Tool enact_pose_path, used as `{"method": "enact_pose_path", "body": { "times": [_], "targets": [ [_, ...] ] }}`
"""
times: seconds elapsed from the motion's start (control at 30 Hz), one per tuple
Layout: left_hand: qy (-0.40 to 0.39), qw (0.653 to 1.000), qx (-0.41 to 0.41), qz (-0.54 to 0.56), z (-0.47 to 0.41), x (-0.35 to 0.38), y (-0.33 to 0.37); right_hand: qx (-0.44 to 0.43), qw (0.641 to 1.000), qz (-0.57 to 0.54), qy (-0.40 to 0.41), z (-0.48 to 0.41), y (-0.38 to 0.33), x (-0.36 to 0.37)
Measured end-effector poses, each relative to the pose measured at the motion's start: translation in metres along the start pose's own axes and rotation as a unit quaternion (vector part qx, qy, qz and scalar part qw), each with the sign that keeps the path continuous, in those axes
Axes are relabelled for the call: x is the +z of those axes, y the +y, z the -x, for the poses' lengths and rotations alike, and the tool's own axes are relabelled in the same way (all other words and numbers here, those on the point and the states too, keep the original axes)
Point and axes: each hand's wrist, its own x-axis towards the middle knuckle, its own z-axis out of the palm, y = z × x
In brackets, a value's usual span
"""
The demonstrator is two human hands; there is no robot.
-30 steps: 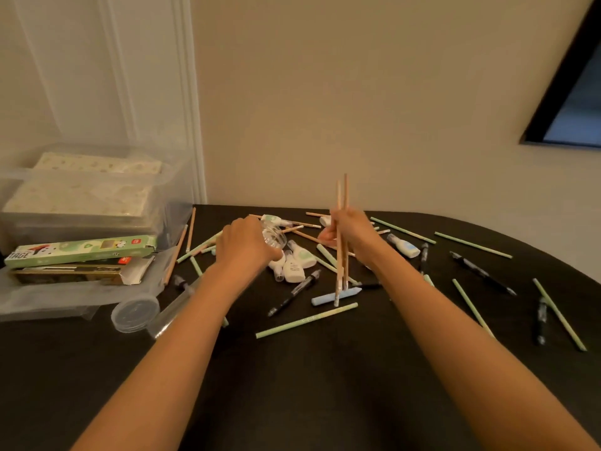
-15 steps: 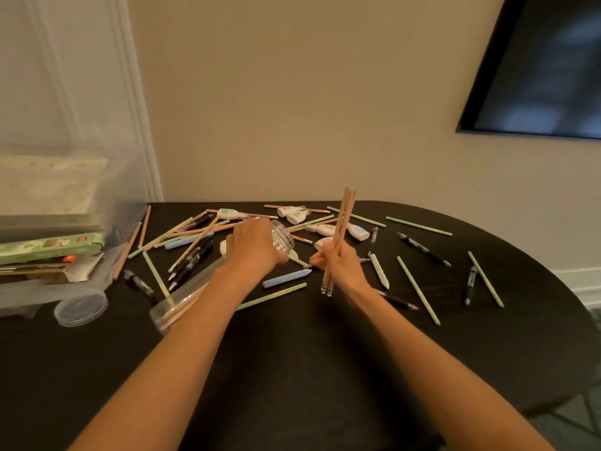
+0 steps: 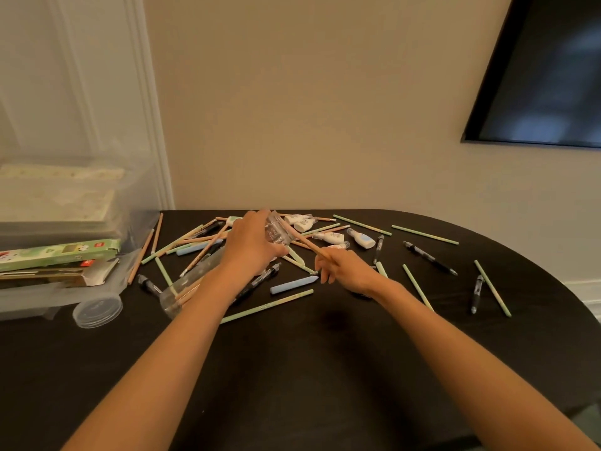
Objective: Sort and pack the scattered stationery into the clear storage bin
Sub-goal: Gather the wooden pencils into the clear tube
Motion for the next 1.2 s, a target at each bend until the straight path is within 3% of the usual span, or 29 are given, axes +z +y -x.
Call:
{"method": "enact_pose_path", "body": {
  "times": [0.2,0.3,0.43,0.53,0.63,0.7,0.8,0.9,0.97,1.03,1.1,1.2],
  "targets": [
    [-0.059,0.998,0.016,-0.002,0.004,-0.009,-0.006,-0.015,0.976,0.212,0.050,-0.002,-0.018,-0.017],
    [-0.094,0.995,0.016,-0.011,0.008,-0.014,-0.007,-0.059,0.919,0.378,0.099,-0.010,-0.031,-0.023],
    [-0.115,0.992,0.019,-0.039,0.013,-0.012,-0.003,-0.122,0.868,0.441,0.194,-0.013,-0.057,-0.015],
    [-0.095,0.995,-0.005,-0.014,0.014,-0.013,-0.007,-0.050,0.895,0.383,0.221,-0.017,-0.073,-0.003],
    [-0.082,0.996,-0.028,-0.020,0.012,-0.016,-0.017,0.002,0.989,0.057,0.140,-0.023,-0.083,0.006],
    [-0.075,0.996,-0.043,-0.035,0.009,-0.016,-0.023,-0.051,0.996,-0.062,0.043,-0.024,-0.087,0.015],
    [-0.052,0.995,-0.052,-0.065,0.001,-0.015,-0.031,-0.102,0.993,-0.021,-0.061,-0.025,-0.090,0.021],
    [-0.033,0.994,-0.060,-0.090,-0.011,-0.014,-0.038,-0.072,0.985,-0.071,-0.138,-0.032,-0.088,0.012],
    [-0.032,0.992,-0.069,-0.097,-0.020,-0.012,-0.040,-0.025,0.986,-0.130,-0.099,-0.042,-0.079,0.004],
    [-0.035,0.990,-0.079,-0.108,-0.034,-0.010,-0.042,0.036,0.990,-0.138,0.003,-0.062,-0.059,-0.002],
    [-0.035,0.988,-0.089,-0.121,-0.047,-0.008,-0.045,0.100,0.989,-0.039,0.098,-0.089,-0.029,-0.004],
    [-0.032,0.983,-0.106,-0.147,-0.067,-0.006,-0.050,0.153,0.980,0.074,0.105,-0.120,0.004,0.000]
  ]
}}
